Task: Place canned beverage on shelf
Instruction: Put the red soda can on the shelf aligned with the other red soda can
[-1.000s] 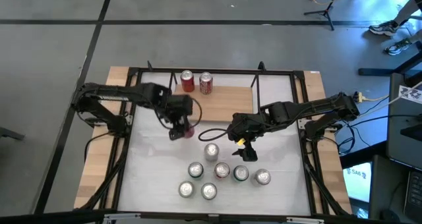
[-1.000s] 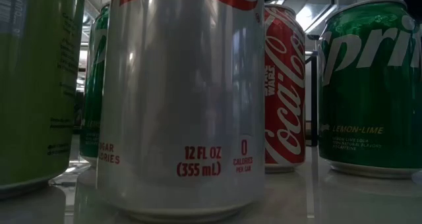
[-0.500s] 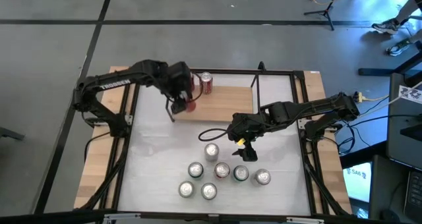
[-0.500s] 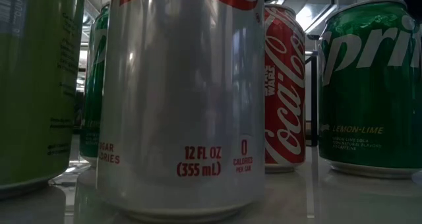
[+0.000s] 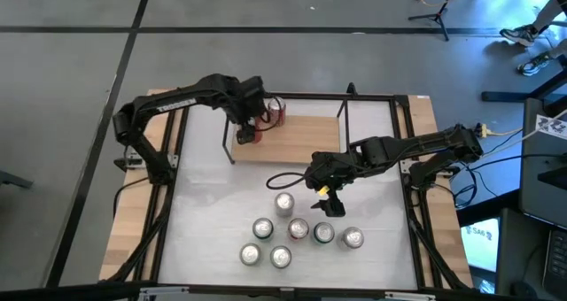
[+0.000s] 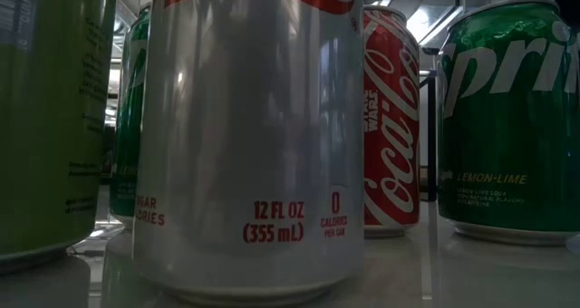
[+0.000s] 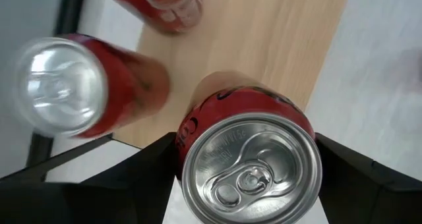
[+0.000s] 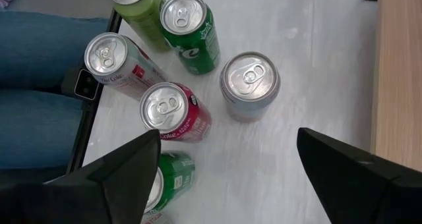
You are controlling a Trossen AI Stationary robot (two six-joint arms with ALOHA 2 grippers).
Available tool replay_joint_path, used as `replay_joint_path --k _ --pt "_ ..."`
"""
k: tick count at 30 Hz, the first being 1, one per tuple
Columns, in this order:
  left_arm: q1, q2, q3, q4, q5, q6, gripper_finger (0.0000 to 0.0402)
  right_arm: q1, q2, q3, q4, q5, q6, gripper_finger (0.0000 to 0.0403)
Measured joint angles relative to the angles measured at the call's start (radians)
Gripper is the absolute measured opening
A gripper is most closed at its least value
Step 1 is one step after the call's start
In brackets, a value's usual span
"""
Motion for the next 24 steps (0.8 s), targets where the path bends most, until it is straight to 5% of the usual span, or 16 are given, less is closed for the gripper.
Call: replay_joint_path --k 24 --pt "0.001 0.067 0.0 -0.001 -0.026 0.051 0.0281 0.0 0.0 0.0 -0.001 0.0 0.0 0.0351"
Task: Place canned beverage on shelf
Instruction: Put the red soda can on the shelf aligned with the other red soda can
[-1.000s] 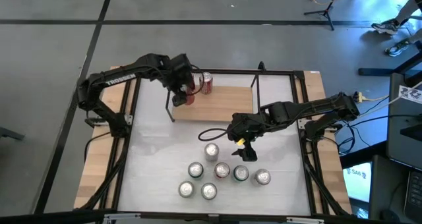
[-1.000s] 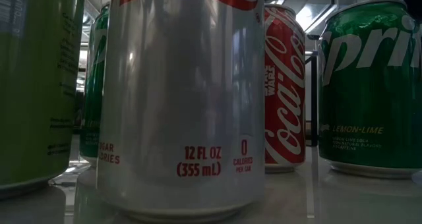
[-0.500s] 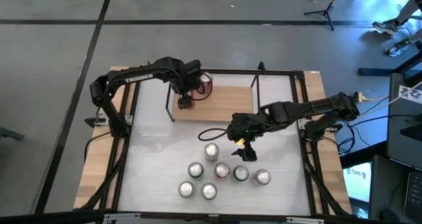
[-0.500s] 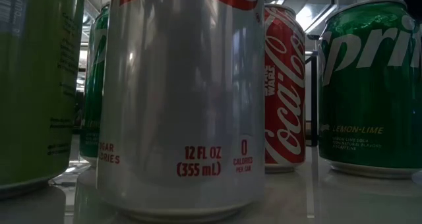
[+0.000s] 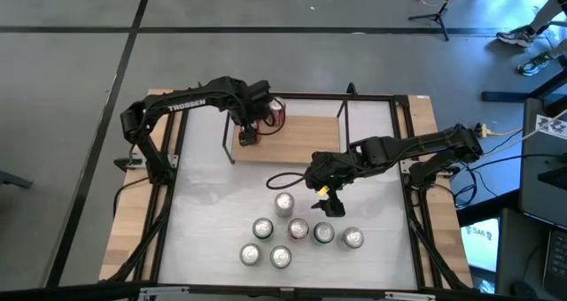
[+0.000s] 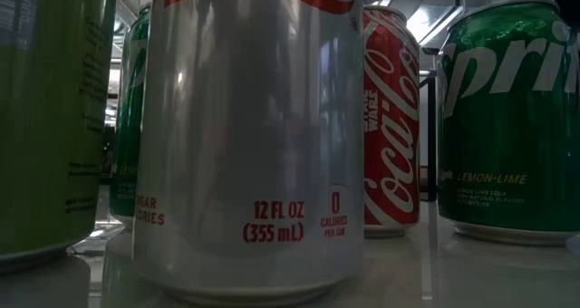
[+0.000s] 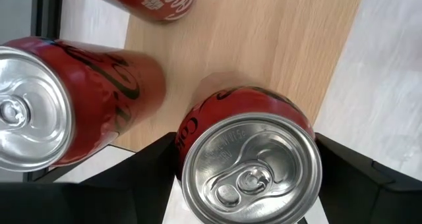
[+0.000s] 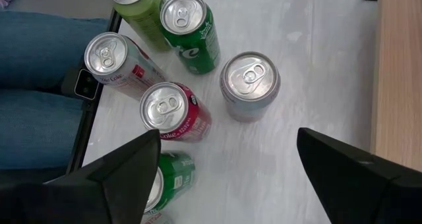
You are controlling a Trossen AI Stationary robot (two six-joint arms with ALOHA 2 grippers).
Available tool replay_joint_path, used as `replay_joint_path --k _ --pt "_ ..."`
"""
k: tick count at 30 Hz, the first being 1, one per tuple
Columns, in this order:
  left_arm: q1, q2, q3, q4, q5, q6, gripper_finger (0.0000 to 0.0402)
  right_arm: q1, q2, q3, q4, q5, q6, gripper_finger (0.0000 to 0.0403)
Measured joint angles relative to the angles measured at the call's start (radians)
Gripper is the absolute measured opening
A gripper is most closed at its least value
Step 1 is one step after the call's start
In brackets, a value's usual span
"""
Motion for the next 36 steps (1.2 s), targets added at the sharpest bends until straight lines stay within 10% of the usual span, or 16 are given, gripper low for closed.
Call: replay_joint_path --k 36 --pt "-0.001 0.0 -0.031 0.031 -0.005 0.0 0.0332 0.0 0.0 0.0 -0.001 0.0 0.0 0.0351"
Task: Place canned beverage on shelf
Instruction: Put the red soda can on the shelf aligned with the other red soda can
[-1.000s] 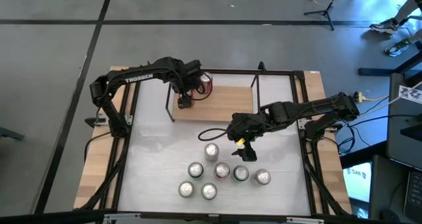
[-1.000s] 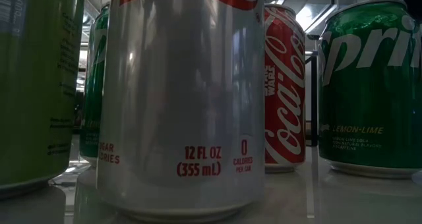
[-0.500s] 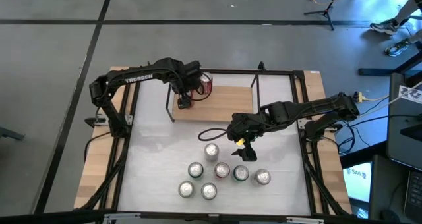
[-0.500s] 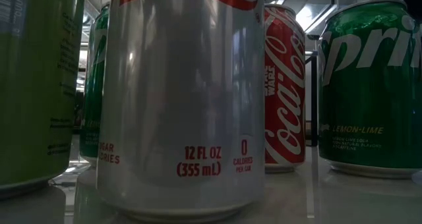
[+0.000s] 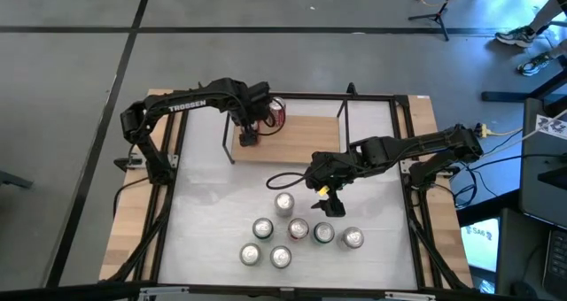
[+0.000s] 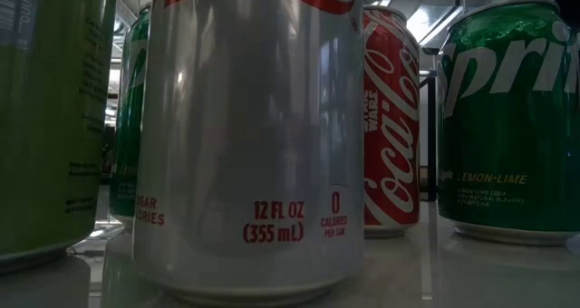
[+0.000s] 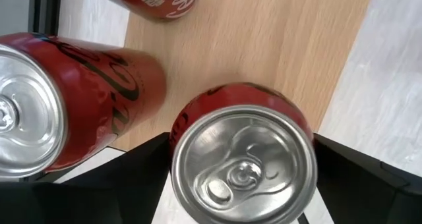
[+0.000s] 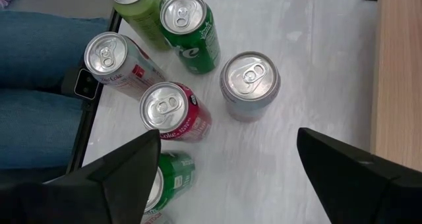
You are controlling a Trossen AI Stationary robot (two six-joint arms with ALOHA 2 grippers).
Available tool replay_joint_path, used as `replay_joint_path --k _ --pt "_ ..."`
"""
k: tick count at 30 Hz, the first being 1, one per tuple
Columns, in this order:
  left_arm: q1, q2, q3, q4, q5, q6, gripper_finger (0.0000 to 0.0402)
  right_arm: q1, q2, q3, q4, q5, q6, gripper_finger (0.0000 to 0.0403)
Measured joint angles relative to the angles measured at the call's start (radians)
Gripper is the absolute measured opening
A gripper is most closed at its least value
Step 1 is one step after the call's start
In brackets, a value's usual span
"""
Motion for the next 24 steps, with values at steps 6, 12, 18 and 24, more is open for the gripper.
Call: replay_joint_path --k 6,12,18,24 --pt "0.0 0.0 0.0 0.002 0.0 0.0 0.033 0.0 0.0 0.0 0.0 0.0 0.0 0.0351" --pt "0.0 0.0 0.0 0.002 0.0 0.0 0.0335 0.0 0.0 0.0 0.0 0.0 0.0 0.0351" --pt "0.0 0.0 0.0 0.002 0.0 0.0 0.0336 0.0 0.0 0.0 0.0 0.0 0.0 0.0351" --pt "0.0 0.0 0.0 0.003 -0.006 0.0 0.0336 0.0 0.0 0.0 0.0 0.0 0.0 0.0351"
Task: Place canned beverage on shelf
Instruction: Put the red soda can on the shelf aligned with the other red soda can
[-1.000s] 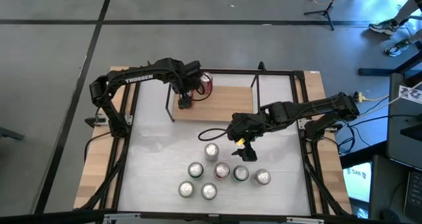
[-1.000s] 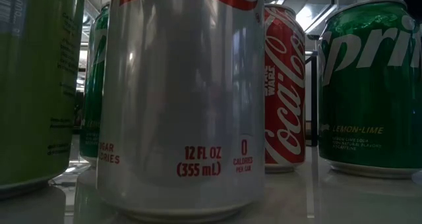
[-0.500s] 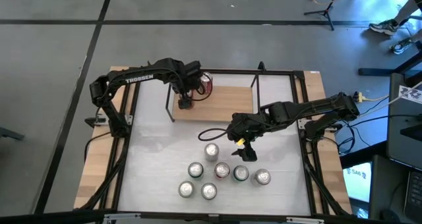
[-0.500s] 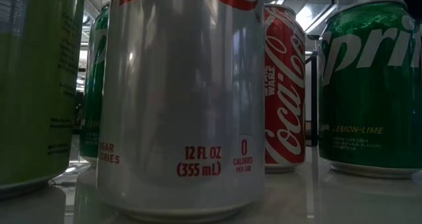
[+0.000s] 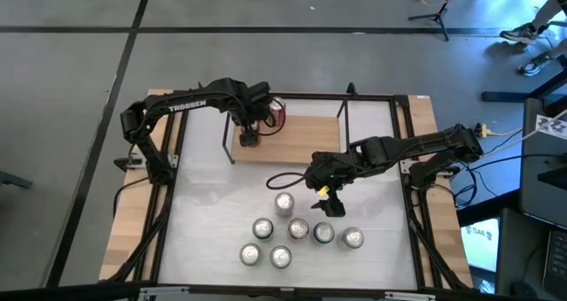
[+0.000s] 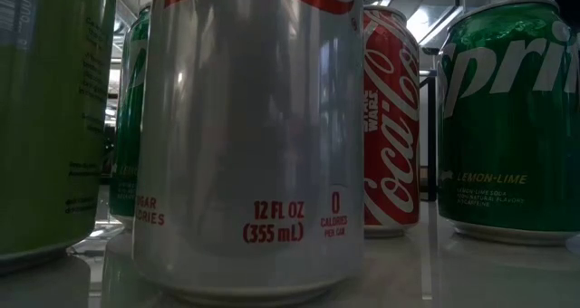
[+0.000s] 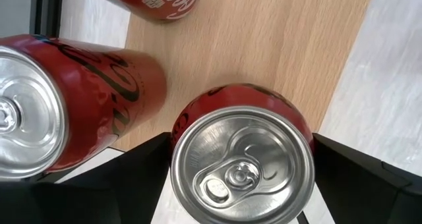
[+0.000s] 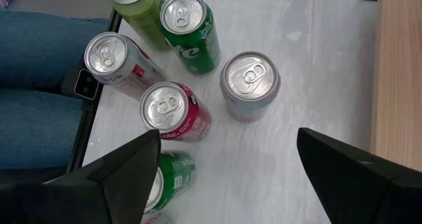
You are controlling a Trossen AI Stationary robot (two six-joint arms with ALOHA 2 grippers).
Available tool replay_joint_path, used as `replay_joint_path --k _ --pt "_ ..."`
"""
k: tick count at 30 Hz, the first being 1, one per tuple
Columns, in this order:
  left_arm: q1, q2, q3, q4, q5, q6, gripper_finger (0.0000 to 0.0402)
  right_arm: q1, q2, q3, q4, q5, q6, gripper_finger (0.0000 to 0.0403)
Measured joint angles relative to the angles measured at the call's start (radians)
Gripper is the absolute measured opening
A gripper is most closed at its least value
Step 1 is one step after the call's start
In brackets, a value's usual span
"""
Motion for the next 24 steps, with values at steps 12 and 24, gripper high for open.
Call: replay_joint_path --k 12,24 --pt "0.0 0.0 0.0 0.0 -0.022 0.0 0.037 0.0 0.0 0.0 0.0 0.0 0.0 0.0351" --pt "0.0 0.0 0.0 0.0 -0.022 -0.001 0.0396 0.0 0.0 0.0 0.0 0.0 0.0 0.0351"
